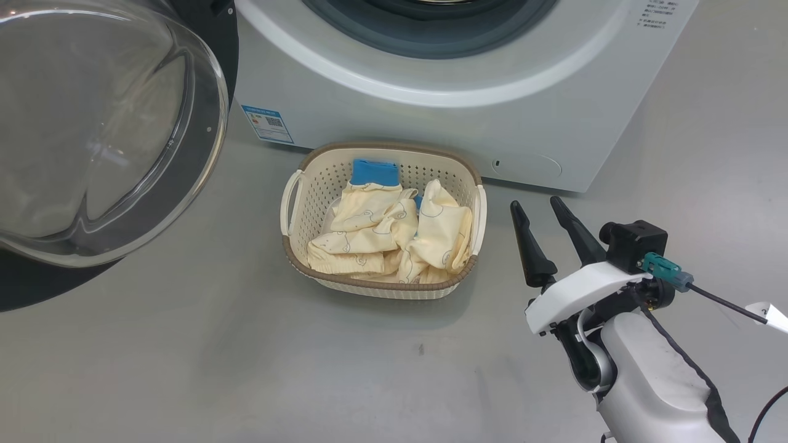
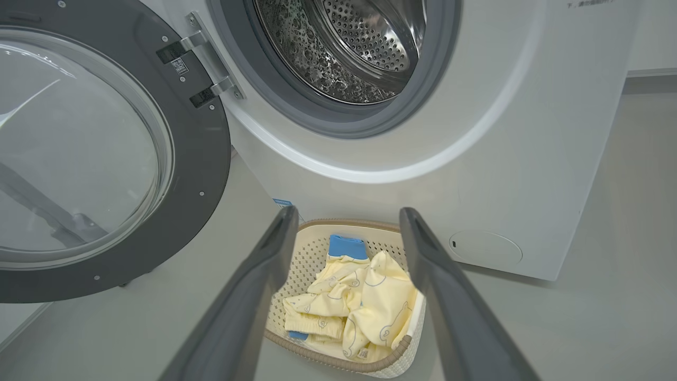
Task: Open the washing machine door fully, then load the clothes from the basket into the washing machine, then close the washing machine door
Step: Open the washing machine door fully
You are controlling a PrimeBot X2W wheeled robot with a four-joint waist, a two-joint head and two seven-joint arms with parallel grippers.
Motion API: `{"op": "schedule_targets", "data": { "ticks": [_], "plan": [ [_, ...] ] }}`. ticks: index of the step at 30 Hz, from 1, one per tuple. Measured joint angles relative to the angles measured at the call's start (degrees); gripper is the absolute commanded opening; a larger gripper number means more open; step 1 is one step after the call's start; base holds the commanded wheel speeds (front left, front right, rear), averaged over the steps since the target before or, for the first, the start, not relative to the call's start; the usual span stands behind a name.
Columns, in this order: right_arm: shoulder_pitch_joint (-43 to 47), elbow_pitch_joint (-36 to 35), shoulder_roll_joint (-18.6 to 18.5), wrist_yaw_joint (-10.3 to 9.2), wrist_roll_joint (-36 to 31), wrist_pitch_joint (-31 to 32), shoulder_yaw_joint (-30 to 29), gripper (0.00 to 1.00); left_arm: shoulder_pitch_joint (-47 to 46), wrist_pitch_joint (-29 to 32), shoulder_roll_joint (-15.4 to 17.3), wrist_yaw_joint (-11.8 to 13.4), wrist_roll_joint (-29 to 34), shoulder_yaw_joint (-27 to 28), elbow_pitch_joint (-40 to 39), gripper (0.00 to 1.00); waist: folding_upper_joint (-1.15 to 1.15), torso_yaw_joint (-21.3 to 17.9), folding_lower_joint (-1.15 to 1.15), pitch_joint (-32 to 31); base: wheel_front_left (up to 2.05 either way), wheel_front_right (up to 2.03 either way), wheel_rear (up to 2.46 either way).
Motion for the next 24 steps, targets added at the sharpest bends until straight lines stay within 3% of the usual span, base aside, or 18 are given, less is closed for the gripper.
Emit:
{"op": "schedule_targets", "data": {
  "ticks": [24],
  "plan": [
    [-1.19,1.91,0.57,0.10,-0.98,0.00,-0.76,1.00,-7.64,-0.56,-0.18,-0.55,0.02,-4.04,10.55,0.00,0.00,-0.68,0.00,0.44,0.00,0.00,0.00]
  ]
}}
